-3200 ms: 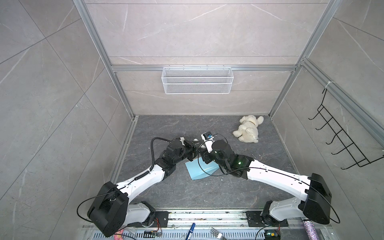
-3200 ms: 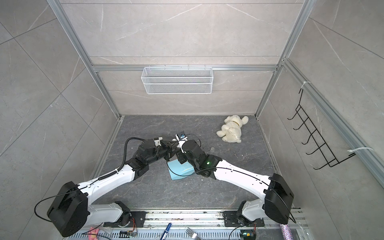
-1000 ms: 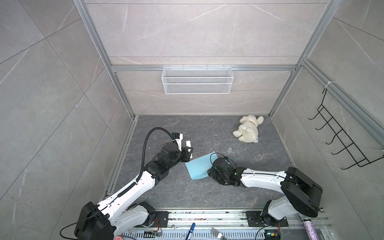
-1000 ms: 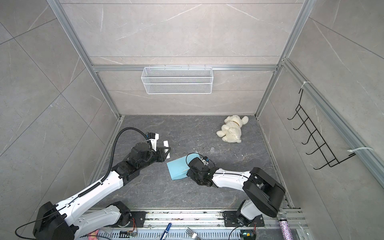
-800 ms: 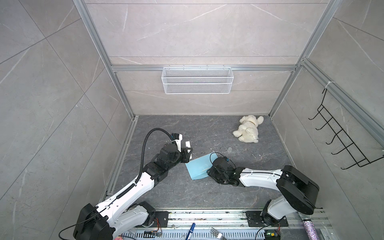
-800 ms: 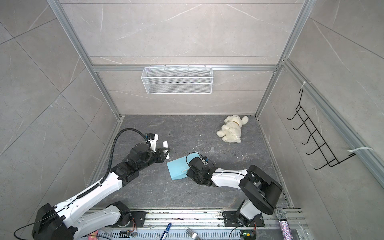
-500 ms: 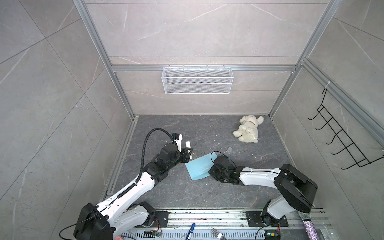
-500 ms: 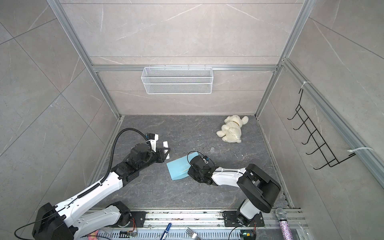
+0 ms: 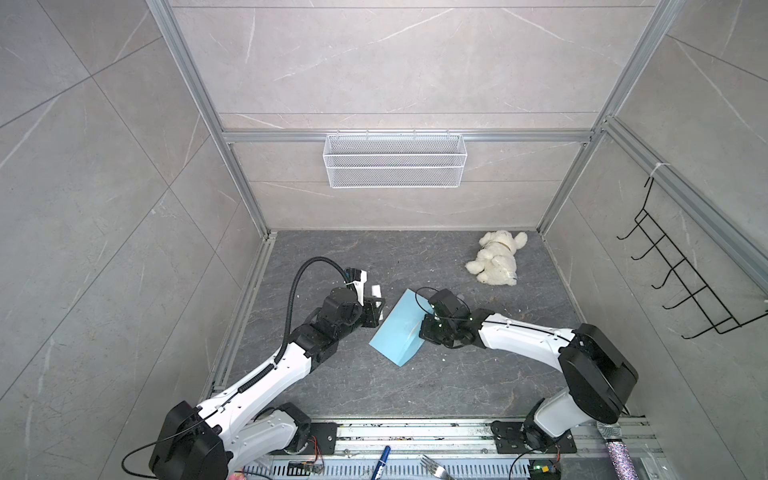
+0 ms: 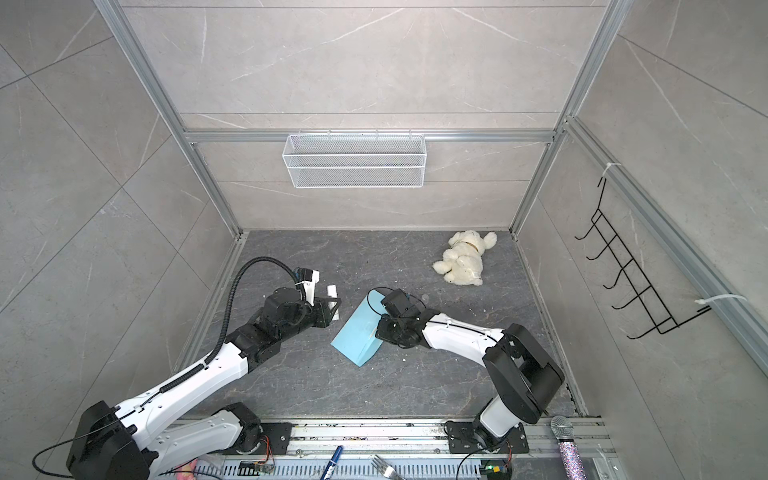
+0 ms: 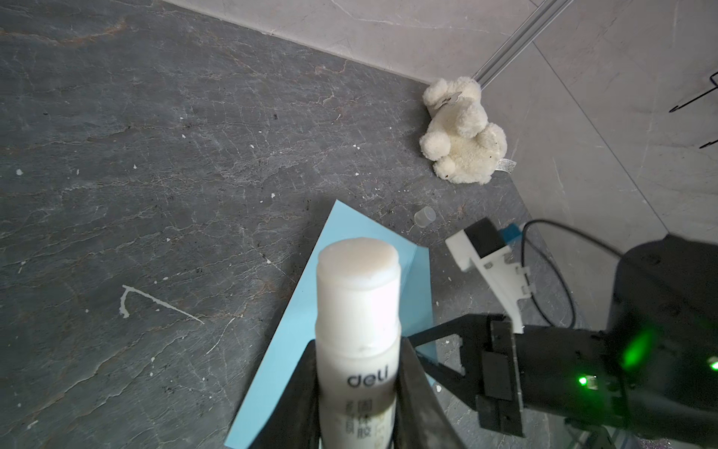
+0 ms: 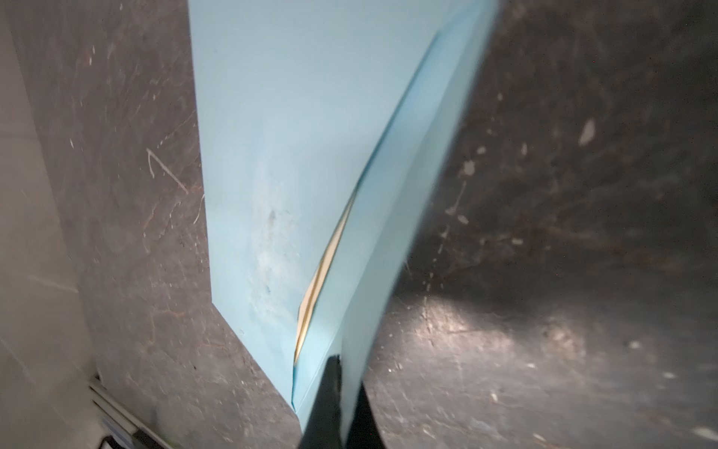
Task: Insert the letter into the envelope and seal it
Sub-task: 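Grasp the envelope's flap edge with the right gripper and lift it upright, then fold the lifted flap down over the glued area with the right gripper, then press along the folded flap with the right gripper while the left holds the glue stick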
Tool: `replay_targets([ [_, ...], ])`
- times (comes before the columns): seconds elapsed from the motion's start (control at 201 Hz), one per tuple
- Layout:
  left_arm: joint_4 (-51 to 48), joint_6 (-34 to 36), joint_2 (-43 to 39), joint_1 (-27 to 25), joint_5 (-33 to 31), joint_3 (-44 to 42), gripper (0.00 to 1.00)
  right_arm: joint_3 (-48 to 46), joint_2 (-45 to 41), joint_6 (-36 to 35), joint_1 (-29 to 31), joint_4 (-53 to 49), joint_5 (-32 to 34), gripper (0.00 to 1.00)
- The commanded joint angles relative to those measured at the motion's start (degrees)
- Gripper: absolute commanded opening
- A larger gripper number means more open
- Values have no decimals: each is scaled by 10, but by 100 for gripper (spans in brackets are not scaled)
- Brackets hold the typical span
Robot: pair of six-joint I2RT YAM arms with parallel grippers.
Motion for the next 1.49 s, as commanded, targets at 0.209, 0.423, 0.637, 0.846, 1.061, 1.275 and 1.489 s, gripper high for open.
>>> replay_targets([
  [0.209, 23, 12, 7, -2, 1, 4, 0, 136, 52, -313, -22, -289, -45, 0],
  [0.423, 30, 0, -3, -4, 0, -8, 0, 215, 120, -375, -22, -331, -7, 3],
  [0.637, 47, -9, 2, -5, -6, -24, 0, 247, 159, -368, -24, -294, -22, 20],
  [0.846, 58, -14, 19, -8, -7, -36, 0, 220, 106, -346, -30, -233, -41, 36],
  [1.061, 77, -12, 57, -14, -11, -38, 0, 139, 2, -307, -66, -161, -41, 57],
  [1.275, 101, -10, 113, -21, -12, -33, 0, 72, -50, -268, -106, -115, -34, 66],
  [1.489, 121, -14, 160, -29, -9, -27, 0, 23, -59, -234, -143, -98, 16, 53],
])
